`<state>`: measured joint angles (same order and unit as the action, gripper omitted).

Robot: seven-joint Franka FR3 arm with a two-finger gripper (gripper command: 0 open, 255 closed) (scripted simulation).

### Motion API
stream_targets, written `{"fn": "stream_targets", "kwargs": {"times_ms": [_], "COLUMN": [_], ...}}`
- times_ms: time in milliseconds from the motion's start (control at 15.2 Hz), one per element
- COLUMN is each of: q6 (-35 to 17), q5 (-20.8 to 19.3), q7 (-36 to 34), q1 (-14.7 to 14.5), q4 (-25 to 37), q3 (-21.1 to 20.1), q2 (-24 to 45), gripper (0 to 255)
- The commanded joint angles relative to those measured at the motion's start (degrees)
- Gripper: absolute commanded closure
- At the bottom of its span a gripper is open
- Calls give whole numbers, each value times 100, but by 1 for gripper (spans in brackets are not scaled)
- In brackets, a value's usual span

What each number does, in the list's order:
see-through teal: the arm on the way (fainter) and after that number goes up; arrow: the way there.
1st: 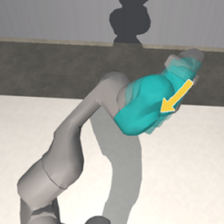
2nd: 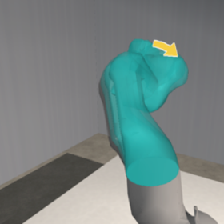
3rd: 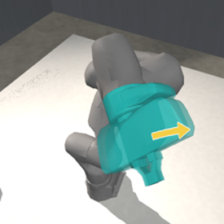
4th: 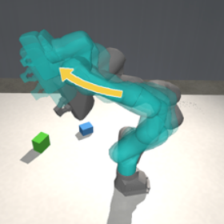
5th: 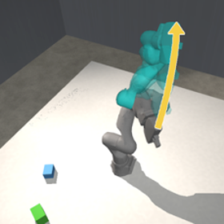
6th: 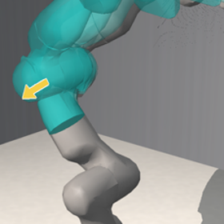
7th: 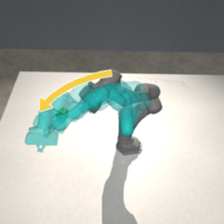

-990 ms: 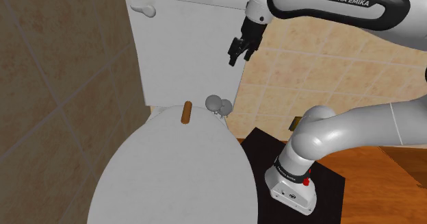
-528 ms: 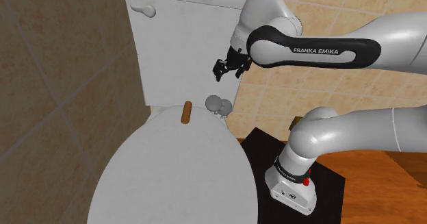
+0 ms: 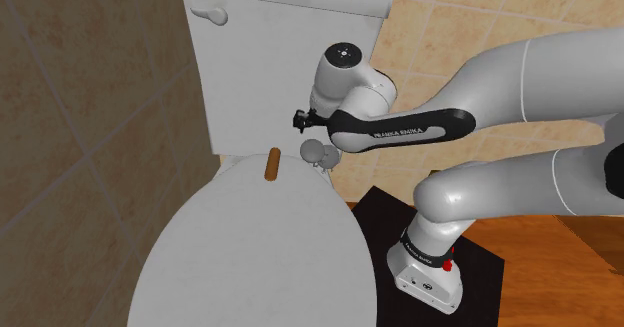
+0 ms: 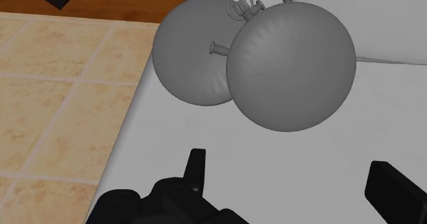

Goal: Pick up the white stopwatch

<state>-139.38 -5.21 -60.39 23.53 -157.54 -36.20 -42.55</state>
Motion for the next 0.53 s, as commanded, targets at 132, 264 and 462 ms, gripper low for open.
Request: {"fn": "stream_targets", "kwargs": {"times_ms": [132,264,462], "q6": [-366,-539,-766], "q5": [-84,-119,-175], "q7": [-418,-517,-652], "q1": [250,320,430], "q4": [-106,-190,-290], "q3": [-353,-462,-617], "q2": [205,290,408], "gripper": [0,0,0]}}
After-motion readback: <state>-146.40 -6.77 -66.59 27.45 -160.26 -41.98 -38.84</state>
